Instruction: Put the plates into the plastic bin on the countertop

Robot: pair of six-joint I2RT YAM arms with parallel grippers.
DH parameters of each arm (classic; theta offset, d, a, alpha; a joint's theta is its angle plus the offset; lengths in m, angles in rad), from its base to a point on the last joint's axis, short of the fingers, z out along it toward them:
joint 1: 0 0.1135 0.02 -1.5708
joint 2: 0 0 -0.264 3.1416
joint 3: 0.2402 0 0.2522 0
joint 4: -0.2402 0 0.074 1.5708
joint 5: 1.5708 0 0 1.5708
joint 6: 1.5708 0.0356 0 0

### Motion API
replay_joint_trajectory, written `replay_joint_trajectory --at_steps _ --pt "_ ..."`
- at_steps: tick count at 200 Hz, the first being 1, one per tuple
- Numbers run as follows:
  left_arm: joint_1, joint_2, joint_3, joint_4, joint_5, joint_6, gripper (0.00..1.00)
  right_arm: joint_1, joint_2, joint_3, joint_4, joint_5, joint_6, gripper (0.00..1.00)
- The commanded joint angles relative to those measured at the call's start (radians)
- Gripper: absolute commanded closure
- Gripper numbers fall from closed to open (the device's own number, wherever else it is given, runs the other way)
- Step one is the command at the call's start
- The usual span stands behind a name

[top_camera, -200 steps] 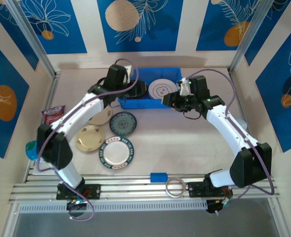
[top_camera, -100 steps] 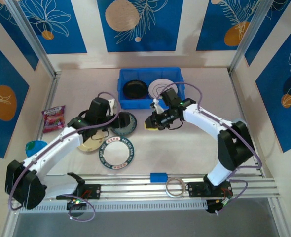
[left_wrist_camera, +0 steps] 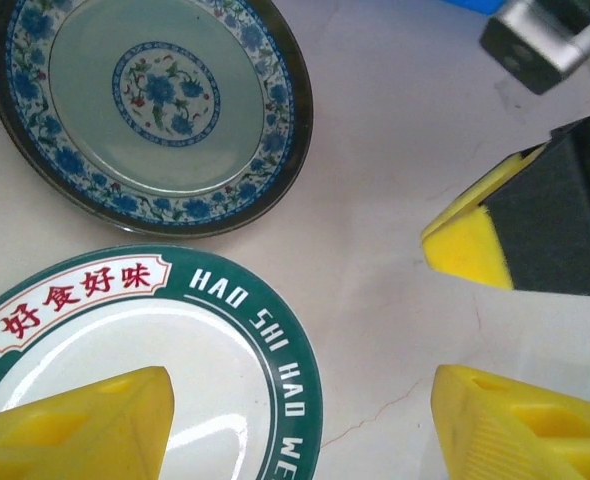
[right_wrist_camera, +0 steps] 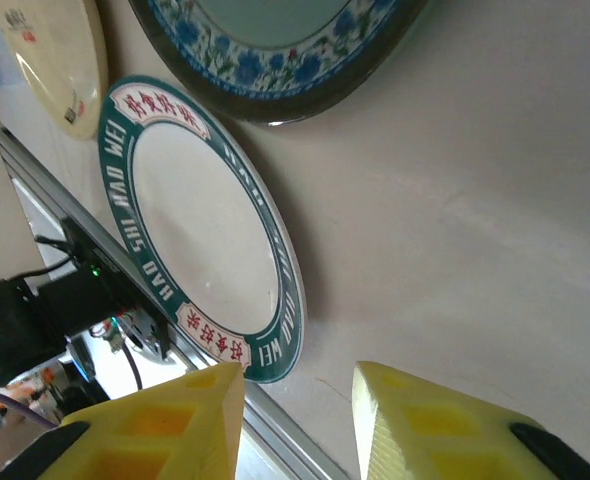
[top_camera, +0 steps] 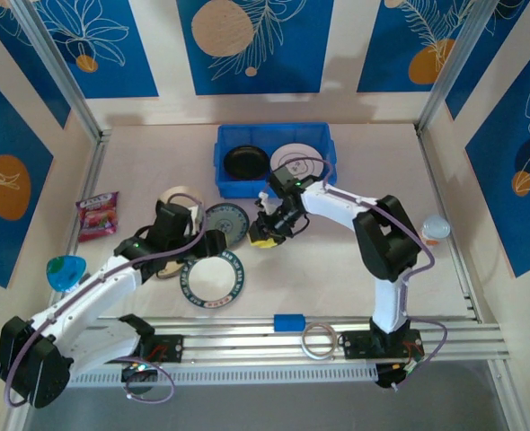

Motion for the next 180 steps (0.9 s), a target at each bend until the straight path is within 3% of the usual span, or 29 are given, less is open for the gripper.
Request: replay_joint_trajectory --at_steps 1,27,37,45,113,180 --pt "-0.01 -0.034 -0.024 -0.025 -0.024 -0.016 0.31 0.042 0.05 0.047 -0.112 -0.043 -0.082 0.61" --pt "-0.008 -0.065 -0.058 -0.02 -0.031 -0.032 0.31 0.071 0.084 0.058 -0.116 -0.05 -0.096 0.63" --pt "-0.008 -0.079 -0.077 -0.011 -0.032 -0.042 0.32 0.082 0.098 0.063 -0.116 -0.051 -0.101 0.75" --pt "-0.008 -0.088 -0.093 -0.003 -0.035 -0.05 0.32 0.087 0.112 0.072 -0.126 -0.054 -0.107 0.79" --pt "0.0 -0.081 -0.15 0.062 -0.019 -0.069 0.32 0.107 0.172 0.128 -0.143 -0.052 -0.121 0.71" --pt "0.027 -0.064 -0.176 0.089 0.014 -0.062 0.32 0.12 0.223 0.2 -0.191 -0.046 -0.138 0.7"
